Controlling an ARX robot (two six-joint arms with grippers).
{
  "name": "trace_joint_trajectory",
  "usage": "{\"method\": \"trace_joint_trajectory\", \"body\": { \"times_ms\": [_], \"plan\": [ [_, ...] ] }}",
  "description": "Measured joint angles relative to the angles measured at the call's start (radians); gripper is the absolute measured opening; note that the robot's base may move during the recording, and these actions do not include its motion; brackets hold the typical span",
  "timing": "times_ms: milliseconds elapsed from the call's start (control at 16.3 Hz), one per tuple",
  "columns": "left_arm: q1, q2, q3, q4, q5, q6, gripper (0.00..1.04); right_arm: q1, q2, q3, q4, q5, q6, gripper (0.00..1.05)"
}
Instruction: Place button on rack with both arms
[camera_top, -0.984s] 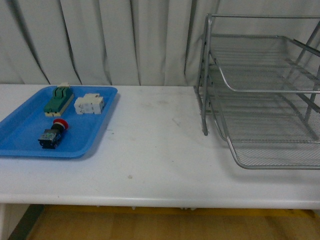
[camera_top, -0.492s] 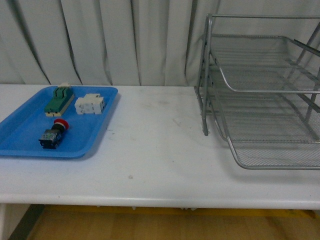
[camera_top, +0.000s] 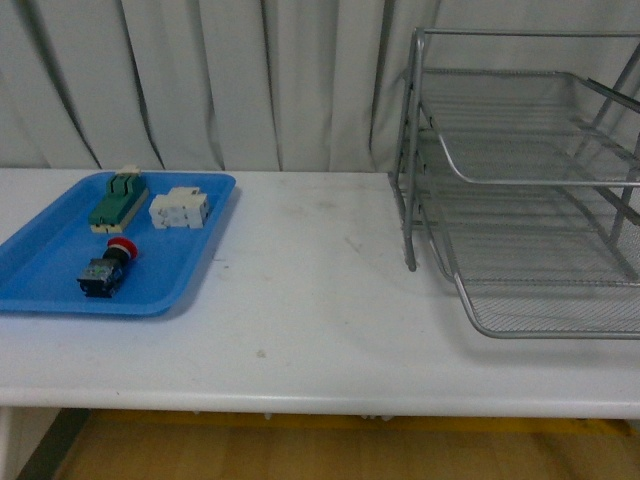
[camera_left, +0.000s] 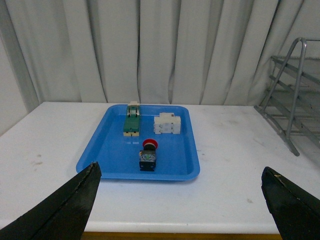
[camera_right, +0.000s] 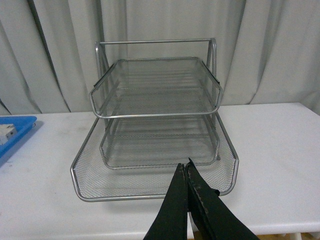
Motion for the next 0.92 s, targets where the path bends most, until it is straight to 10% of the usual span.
{"method": "trace_joint_trajectory", "body": {
  "times_ms": [676,922],
  "plan": [
    [0.000,0.000,0.000,0.000,0.000,0.000,0.98,0.000,-0.300,0.004,-0.303,-0.003,0.000,0.02],
    [0.000,0.000,0.000,0.000,0.000,0.000,0.98,0.000,-0.302,0.001,-0.311,-0.003,-0.002,0.39]
  ]
}}
